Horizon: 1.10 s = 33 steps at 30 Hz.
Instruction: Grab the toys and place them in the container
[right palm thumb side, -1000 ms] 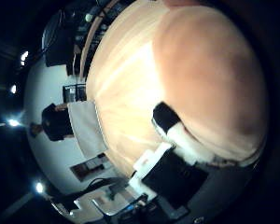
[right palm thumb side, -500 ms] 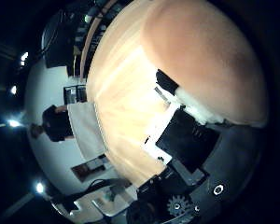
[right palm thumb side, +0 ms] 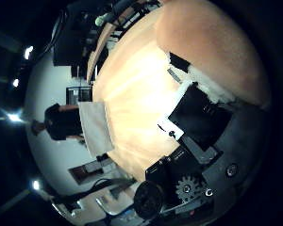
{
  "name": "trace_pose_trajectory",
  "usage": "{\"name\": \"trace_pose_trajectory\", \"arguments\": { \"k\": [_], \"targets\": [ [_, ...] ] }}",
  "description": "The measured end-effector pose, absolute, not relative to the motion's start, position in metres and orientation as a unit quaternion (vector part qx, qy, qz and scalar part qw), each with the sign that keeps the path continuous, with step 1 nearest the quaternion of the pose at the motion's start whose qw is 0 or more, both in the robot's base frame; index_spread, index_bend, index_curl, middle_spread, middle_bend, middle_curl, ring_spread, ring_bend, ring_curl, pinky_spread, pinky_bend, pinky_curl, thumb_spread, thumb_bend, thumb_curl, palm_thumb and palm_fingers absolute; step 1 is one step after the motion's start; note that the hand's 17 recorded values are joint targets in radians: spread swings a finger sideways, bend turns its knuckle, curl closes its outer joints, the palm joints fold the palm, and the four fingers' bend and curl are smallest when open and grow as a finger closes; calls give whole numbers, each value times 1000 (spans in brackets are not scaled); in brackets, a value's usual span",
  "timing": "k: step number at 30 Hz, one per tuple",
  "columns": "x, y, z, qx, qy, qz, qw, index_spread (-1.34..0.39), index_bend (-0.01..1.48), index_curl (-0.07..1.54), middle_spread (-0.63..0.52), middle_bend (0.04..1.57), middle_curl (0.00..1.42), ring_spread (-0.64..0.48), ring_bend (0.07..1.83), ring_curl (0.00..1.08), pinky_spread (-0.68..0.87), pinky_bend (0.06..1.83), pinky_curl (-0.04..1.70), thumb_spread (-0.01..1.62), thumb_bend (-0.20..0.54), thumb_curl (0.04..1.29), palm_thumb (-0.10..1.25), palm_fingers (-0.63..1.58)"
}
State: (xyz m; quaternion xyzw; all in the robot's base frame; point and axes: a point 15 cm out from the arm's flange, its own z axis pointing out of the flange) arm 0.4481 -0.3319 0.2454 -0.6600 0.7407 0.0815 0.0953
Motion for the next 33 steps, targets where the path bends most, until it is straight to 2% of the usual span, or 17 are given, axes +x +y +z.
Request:
{"name": "trace_pose_trajectory", "arguments": {
  "k": [16,22,33],
  "targets": [
    [426,-298,358,-675,725,40,134,-562,409,513,-440,826,603,-341,1213,464,-467,1241,418,939,-15,384,1092,1196],
    [436,-247,420,-710,690,-9,140,-568,384,544,-441,828,601,-342,1212,465,-469,1230,432,941,-17,382,1094,1193],
    [435,-122,477,-759,628,-4,171,-580,347,593,-441,829,598,-343,1207,465,-472,1215,449,941,-17,381,1095,1194]
  ]
}}
